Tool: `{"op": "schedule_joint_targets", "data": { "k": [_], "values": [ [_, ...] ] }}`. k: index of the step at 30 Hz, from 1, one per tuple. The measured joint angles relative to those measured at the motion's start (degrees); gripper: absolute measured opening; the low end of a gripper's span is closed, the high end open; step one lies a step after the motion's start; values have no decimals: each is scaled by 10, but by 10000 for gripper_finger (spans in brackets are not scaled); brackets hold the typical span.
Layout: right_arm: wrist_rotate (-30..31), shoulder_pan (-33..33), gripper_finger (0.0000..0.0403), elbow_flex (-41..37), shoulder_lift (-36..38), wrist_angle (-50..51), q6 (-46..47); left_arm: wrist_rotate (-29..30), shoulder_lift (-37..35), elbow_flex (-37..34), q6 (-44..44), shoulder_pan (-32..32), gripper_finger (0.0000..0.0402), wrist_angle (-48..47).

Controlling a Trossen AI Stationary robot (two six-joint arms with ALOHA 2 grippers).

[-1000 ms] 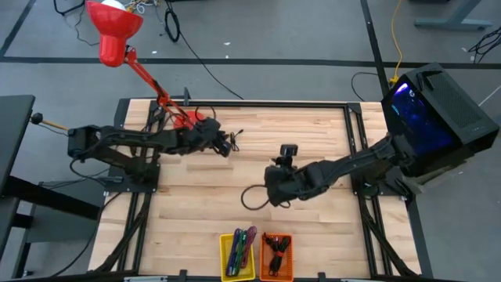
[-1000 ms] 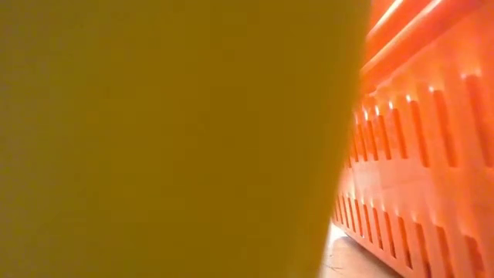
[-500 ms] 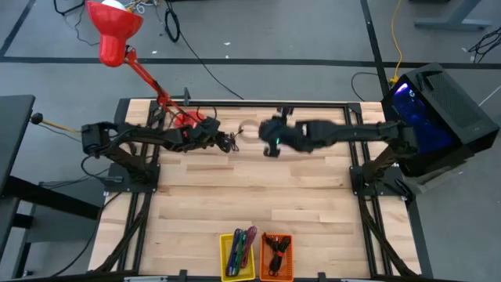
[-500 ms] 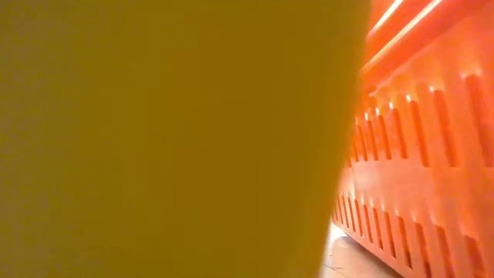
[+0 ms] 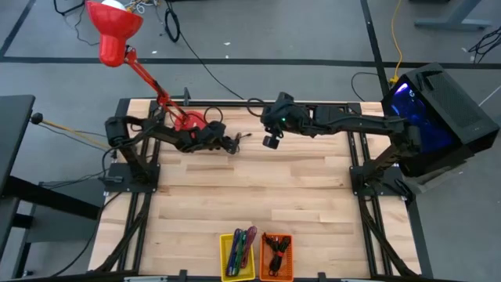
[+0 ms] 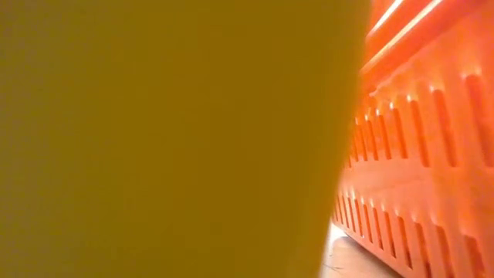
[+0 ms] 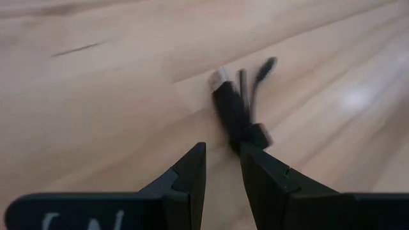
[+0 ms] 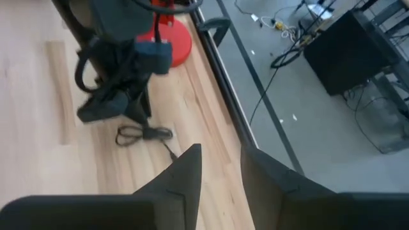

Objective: Pick & Place USB Port
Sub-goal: Put the black USB cable into the orange bin

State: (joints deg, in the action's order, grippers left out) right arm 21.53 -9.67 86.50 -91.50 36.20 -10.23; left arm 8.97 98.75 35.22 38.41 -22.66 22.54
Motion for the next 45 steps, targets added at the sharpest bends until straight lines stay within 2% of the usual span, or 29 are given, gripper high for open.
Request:
{"op": "schedule_joint_targets", "data": {
  "k": [12,15,19,31,42,45],
  "values": [
    [-1,0,111,-15,0,-12,-8,-27,15,51,-14,10,103,13],
    [-1,0,111,-31,0,-23,-11,-27,14,73,-28,16,103,-30],
    [-1,0,111,-49,-1,-34,-22,3,14,92,-44,21,103,-107],
    [0,0,111,-50,-1,-58,-28,12,16,94,-34,19,104,-114],
    [0,0,111,-50,-1,-71,-30,-16,91,112,-23,20,103,-92],
    [0,0,111,-50,-1,-70,-29,-19,110,140,-41,22,79,-123]
  ]
}}
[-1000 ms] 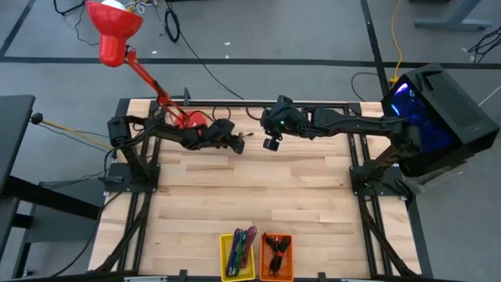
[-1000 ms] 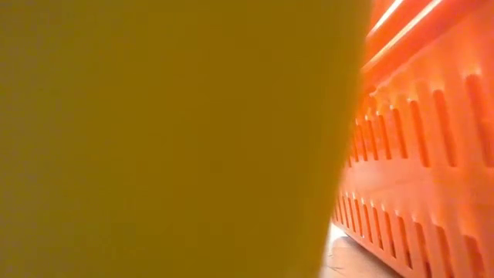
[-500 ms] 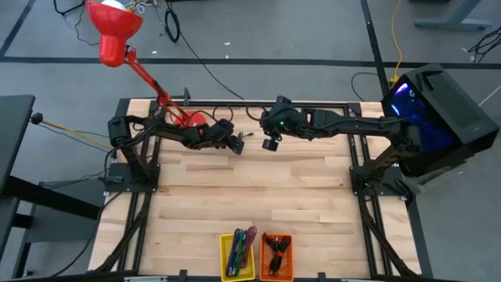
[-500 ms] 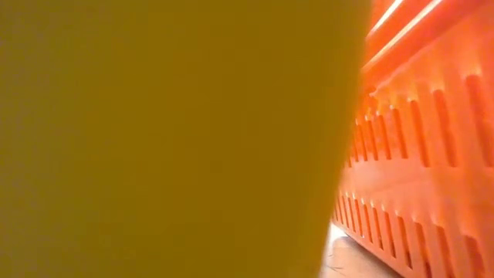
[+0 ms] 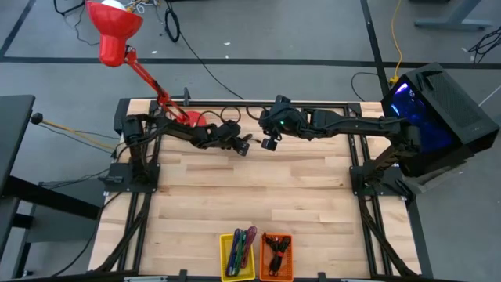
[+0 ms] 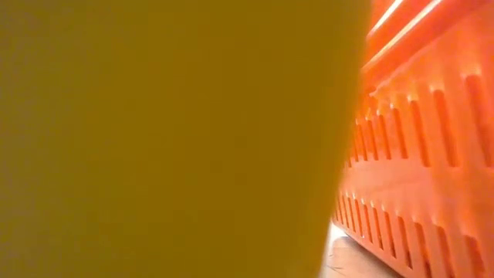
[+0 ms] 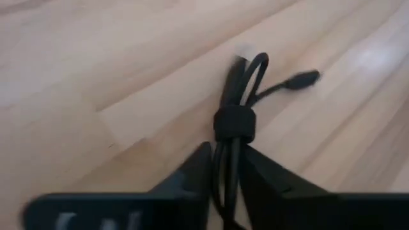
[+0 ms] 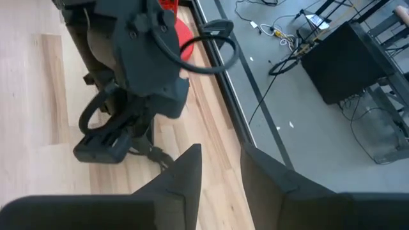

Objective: Pick & Place USB Port
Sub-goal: Put the black USB cable into the orange bin

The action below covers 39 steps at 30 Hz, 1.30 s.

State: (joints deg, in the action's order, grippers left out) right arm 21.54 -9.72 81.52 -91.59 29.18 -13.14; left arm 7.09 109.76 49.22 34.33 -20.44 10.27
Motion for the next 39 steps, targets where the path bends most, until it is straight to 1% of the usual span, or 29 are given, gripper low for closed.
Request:
{"op": "schedule_joint_targets", "data": {
  "k": [2,3,4,7,10,12,16,20,25,29,32,36,39],
  "values": [
    [0,0,111,0,0,3,0,-5,7,17,-19,3,33,-20],
    [0,0,111,0,0,5,0,-4,8,22,-28,5,18,-25],
    [0,0,111,0,0,7,0,-3,8,27,-35,5,14,-30],
    [14,0,111,0,0,24,1,5,6,46,-39,8,8,-57],
    [59,-2,111,0,1,57,7,15,-4,64,-52,14,7,-92],
    [74,-7,111,0,2,80,17,32,-21,67,-65,23,7,-125],
    [64,-20,111,-1,6,108,35,79,-75,70,-78,42,7,-168],
    [34,-31,111,-1,11,112,41,123,-140,70,-92,72,6,-218],
    [9,-36,111,-1,22,125,54,195,-235,65,-110,140,6,-263],
    [1,-37,111,-1,37,145,62,256,-307,35,-107,207,6,-291],
    [-1,-37,111,-1,54,155,67,292,-356,5,-92,264,6,-287],
    [-1,-38,111,-1,80,160,65,336,-400,-22,-65,340,6,-287],
    [-1,-44,111,-11,104,160,62,357,-410,-30,-59,397,6,-285]
  ]
}}
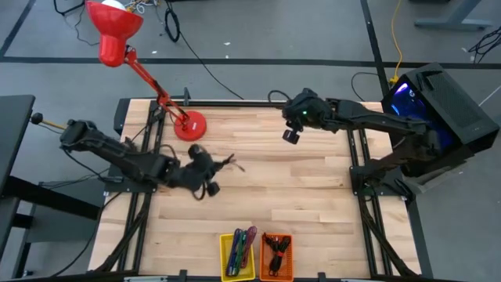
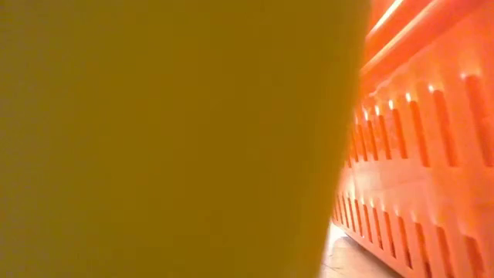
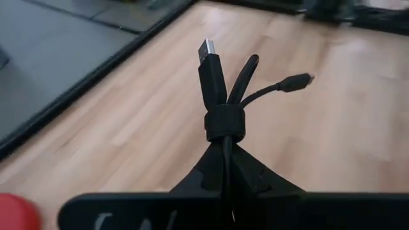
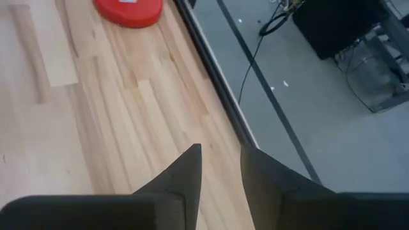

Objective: Pick & Place USB Port
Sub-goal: Put the black USB cable into the orange bin

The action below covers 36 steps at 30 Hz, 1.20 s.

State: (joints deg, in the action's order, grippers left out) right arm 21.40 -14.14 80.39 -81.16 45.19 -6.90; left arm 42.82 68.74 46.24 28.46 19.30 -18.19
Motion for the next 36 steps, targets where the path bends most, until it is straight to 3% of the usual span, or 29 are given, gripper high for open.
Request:
{"op": "schedule_joint_targets", "data": {
  "k": [12,23,29,36],
  "values": [
    [0,-31,111,-198,129,-98,5,30,28,-1,105,177,6,23],
    [2,-31,111,-261,200,-136,4,43,96,0,-15,269,6,262],
    [6,-32,111,-263,203,-137,-3,10,182,0,-78,269,6,455],
    [6,-32,111,-263,203,-158,-11,-27,279,1,-62,246,6,648]
  ]
}}
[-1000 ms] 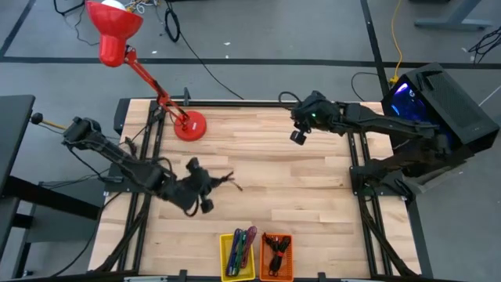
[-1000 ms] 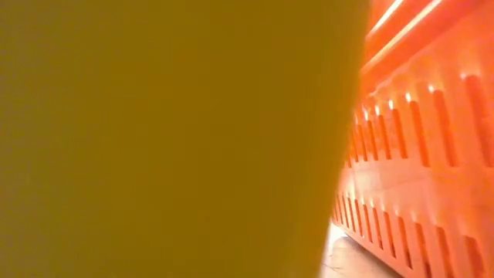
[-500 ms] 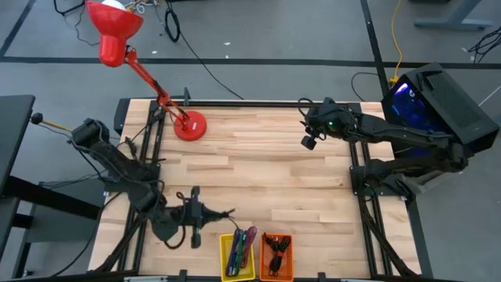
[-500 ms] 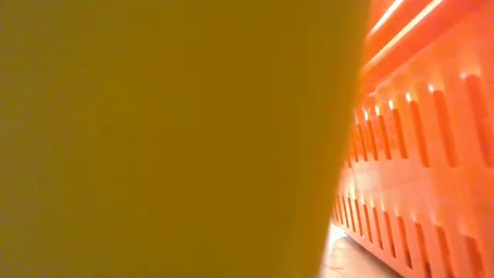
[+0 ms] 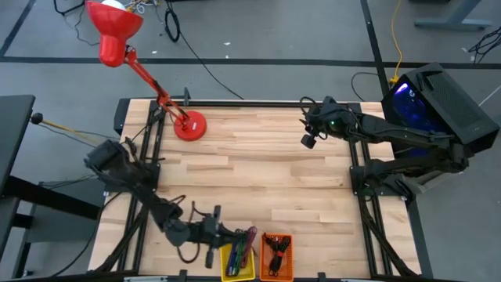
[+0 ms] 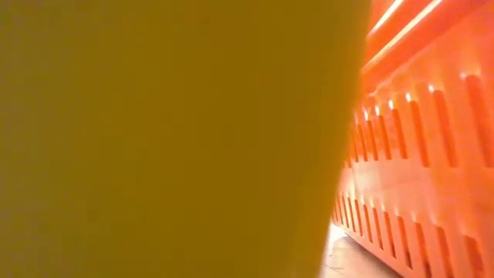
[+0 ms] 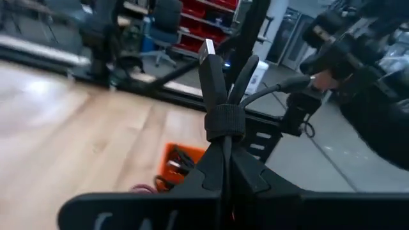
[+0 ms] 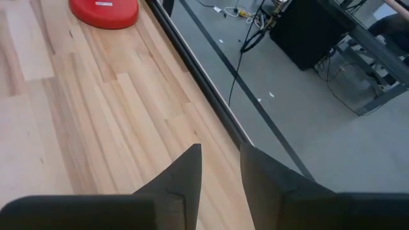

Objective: Pick & Place USB Port
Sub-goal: Put the black USB cable into the orange bin

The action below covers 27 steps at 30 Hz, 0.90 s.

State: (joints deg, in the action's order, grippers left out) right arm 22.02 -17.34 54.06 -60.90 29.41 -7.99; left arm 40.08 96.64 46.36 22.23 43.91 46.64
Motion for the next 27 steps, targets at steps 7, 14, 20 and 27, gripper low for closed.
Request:
{"op": "schedule_joint_targets", "data": {
  "k": [7,14,20,27],
  "values": [
    [0,-4,111,0,0,-5,-7,-81,103,93,31,-33,6,22],
    [-1,-14,111,0,0,-6,-8,-144,166,190,16,-55,6,4],
    [-5,-15,111,0,0,-5,-15,-107,195,224,76,-55,6,-83],
    [-6,-15,111,0,-1,-5,-27,-90,198,225,101,-63,6,-92]
  ]
}}
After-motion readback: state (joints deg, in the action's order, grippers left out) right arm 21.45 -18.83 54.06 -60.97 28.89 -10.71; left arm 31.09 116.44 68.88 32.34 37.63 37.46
